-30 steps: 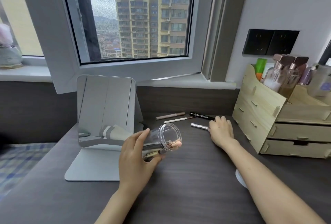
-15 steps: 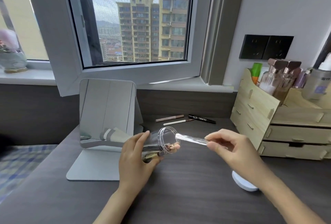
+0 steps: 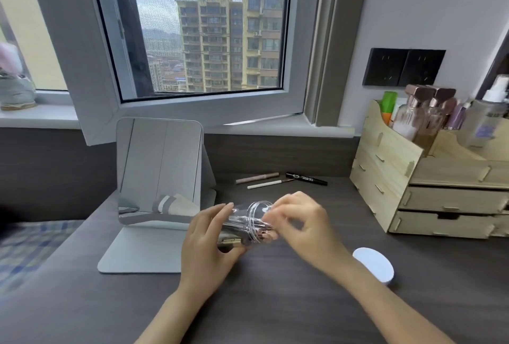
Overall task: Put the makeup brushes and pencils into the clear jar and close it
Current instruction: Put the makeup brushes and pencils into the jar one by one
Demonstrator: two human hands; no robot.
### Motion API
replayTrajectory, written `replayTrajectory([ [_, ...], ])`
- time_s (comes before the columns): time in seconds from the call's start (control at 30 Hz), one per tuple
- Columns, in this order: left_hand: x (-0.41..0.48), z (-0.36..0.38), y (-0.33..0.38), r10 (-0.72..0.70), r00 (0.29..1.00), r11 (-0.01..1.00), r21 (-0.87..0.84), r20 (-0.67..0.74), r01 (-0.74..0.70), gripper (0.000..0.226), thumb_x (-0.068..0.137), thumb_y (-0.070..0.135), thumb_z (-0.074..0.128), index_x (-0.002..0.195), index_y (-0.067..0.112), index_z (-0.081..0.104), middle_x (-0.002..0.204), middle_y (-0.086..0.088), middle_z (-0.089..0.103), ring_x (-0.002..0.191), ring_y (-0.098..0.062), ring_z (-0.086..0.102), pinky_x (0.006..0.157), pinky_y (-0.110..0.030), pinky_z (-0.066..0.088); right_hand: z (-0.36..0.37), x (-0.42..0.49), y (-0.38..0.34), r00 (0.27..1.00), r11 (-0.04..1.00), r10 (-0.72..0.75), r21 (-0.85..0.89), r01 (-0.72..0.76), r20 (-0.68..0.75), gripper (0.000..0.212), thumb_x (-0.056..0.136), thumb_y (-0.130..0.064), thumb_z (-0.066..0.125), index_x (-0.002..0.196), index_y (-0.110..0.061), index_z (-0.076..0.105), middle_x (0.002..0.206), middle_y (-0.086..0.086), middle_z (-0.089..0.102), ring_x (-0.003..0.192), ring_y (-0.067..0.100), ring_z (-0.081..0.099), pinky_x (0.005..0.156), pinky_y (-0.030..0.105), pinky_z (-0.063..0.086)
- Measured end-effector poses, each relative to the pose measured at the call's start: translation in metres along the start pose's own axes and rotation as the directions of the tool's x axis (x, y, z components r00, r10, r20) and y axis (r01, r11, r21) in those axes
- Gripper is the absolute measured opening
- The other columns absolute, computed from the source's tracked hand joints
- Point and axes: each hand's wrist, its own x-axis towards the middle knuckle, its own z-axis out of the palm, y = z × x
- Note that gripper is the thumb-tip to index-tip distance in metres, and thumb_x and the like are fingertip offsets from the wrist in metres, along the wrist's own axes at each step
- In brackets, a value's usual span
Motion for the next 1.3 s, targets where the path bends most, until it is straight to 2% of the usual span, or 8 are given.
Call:
replayTrajectory([
  [0.1, 0.002, 0.001, -0.001, -0.022, 0.999, 1.0, 0.01, -0.025, 0.023, 0.077, 0.053, 0.028, 0.086, 0.122, 0.021, 0.051, 0.114, -0.004, 0.059, 0.103, -0.018, 0.052, 0.091, -0.01, 0.03, -0.014, 0.017, 0.023, 0.914, 0.9, 0.373, 0.302, -0.314, -0.159, 0.029, 0.09, -0.022, 0.057, 0.066, -0.017, 0.072, 0.065, -0.004, 0.07, 0.065, 0.008, 0.062, 0.062, 0.023, 0.046],
  [0.2, 0.002, 0.003, -0.003, -0.033, 0.999, 0.999, 0.019, -0.029, 0.033, 0.081, 0.05, 0.024, 0.091, 0.121, 0.019, 0.052, 0.113, -0.005, 0.06, 0.102, -0.018, 0.052, 0.092, -0.009, 0.028, -0.017, 0.039, 0.084, 0.853, 0.823, 0.458, -0.244, -0.513, -0.251, 0.024, 0.093, -0.015, 0.049, 0.091, -0.006, 0.072, 0.094, 0.012, 0.074, 0.09, 0.029, 0.064, 0.072, 0.032, 0.043],
  [0.37, 0.004, 0.004, -0.006, -0.043, 0.998, 0.999, 0.009, -0.055, 0.044, 0.074, 0.054, 0.031, 0.083, 0.12, 0.016, 0.054, 0.113, -0.004, 0.059, 0.104, -0.017, 0.051, 0.093, -0.008, 0.027, -0.007, 0.068, 0.155, 0.791, 0.551, 0.611, -0.703, -0.45, -0.028, 0.033, 0.093, -0.007, 0.039, 0.125, -0.003, 0.048, 0.132, 0.016, 0.051, 0.116, 0.038, 0.046, 0.093, 0.041, 0.043],
  [0.67, 0.005, 0.005, -0.008, -0.06, 0.995, 0.998, 0.007, -0.074, 0.061, 0.067, 0.061, 0.043, 0.072, 0.12, 0.017, 0.054, 0.113, -0.003, 0.059, 0.104, -0.016, 0.051, 0.093, -0.01, 0.029, 0.004, 0.08, 0.193, 0.78, 0.358, 0.618, -0.849, -0.388, -0.096, 0.029, 0.094, -0.014, 0.047, 0.118, -0.005, 0.058, 0.123, 0.015, 0.054, 0.113, 0.033, 0.05, 0.089, 0.038, 0.045],
  [0.87, 0.006, 0.003, -0.007, -0.073, 0.994, 0.997, 0.012, -0.086, 0.074, 0.07, 0.057, 0.036, 0.078, 0.12, 0.016, 0.054, 0.112, -0.004, 0.06, 0.103, -0.017, 0.051, 0.093, -0.009, 0.027, -0.021, 0.067, 0.155, 0.781, 0.63, 0.589, -0.488, -0.604, -0.207, 0.023, 0.091, -0.015, 0.052, 0.107, 0.0, 0.061, 0.109, 0.021, 0.063, 0.099, 0.037, 0.059, 0.081, 0.04, 0.047],
  [1.03, 0.005, 0.004, -0.006, -0.078, 0.994, 0.997, 0.013, -0.076, 0.079, 0.077, 0.053, 0.028, 0.086, 0.122, 0.017, 0.053, 0.112, -0.006, 0.06, 0.103, -0.018, 0.05, 0.092, -0.008, 0.027, -0.08, 0.023, 0.05, 0.849, 0.854, 0.5, 0.064, -0.516, 0.171, 0.01, 0.09, -0.01, 0.057, 0.092, -0.01, 0.067, 0.062, 0.004, 0.054, 0.055, 0.014, 0.045, 0.057, 0.025, 0.037],
  [1.2, 0.003, 0.004, -0.003, -0.059, 0.996, 0.998, 0.005, -0.071, 0.059, 0.073, 0.055, 0.031, 0.082, 0.121, 0.016, 0.054, 0.113, -0.005, 0.059, 0.104, -0.017, 0.05, 0.092, -0.01, 0.029, -0.095, -0.001, -0.012, 0.924, 0.935, 0.335, -0.183, -0.303, 0.185, 0.01, 0.085, -0.012, 0.064, 0.083, -0.018, 0.072, 0.072, -0.007, 0.068, 0.073, -0.003, 0.059, 0.065, 0.004, 0.042],
  [1.3, 0.001, 0.004, -0.001, -0.025, 0.999, 1.0, 0.011, -0.047, 0.026, 0.07, 0.059, 0.035, 0.08, 0.122, 0.017, 0.054, 0.115, -0.005, 0.059, 0.106, -0.019, 0.051, 0.093, -0.012, 0.031, -0.065, -0.002, -0.026, 0.972, 0.94, 0.19, -0.311, -0.139, 0.14, 0.004, 0.08, -0.015, 0.069, 0.081, -0.019, 0.07, 0.075, -0.01, 0.066, 0.071, 0.0, 0.057, 0.065, 0.012, 0.043],
])
